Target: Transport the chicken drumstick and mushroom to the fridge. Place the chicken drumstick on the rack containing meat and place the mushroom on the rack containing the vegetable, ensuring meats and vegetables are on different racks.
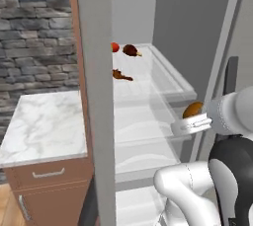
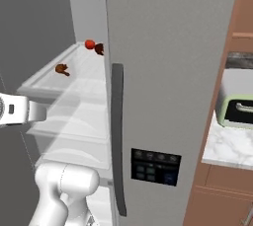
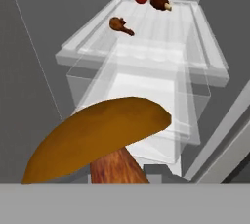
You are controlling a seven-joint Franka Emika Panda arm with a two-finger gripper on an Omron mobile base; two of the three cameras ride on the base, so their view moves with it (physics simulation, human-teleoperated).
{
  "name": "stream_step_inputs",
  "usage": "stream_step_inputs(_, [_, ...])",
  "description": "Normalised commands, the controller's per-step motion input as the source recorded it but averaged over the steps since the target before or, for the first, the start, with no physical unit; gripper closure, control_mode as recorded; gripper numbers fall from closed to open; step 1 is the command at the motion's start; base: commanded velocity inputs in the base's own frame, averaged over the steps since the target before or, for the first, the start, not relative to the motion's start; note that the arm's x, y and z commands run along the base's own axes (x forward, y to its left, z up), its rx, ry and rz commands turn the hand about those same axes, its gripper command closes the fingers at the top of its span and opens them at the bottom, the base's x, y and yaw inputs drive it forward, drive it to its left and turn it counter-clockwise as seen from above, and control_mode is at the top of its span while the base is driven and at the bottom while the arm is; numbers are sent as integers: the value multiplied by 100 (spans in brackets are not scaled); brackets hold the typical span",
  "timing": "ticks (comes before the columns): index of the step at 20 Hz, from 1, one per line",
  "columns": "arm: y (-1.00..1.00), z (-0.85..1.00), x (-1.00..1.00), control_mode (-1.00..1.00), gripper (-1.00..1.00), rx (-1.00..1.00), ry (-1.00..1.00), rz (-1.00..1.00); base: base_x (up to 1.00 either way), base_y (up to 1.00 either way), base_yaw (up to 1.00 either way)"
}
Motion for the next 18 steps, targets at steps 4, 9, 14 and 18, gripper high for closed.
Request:
stream_step_inputs(4, [0, 0, 0, 100, 100, 0, 0, 0, 6, -49, -2])
stream_step_inputs(9, [0, 0, 17, -100, 100, 1, -1, -1, 9, -18, -1])
stream_step_inputs(14, [5, 12, 42, -100, 100, 1, -4, -5, 0, 0, 0])
stream_step_inputs(18, [3, 20, 32, -100, 100, 0, -10, -9, 0, 0, 0])
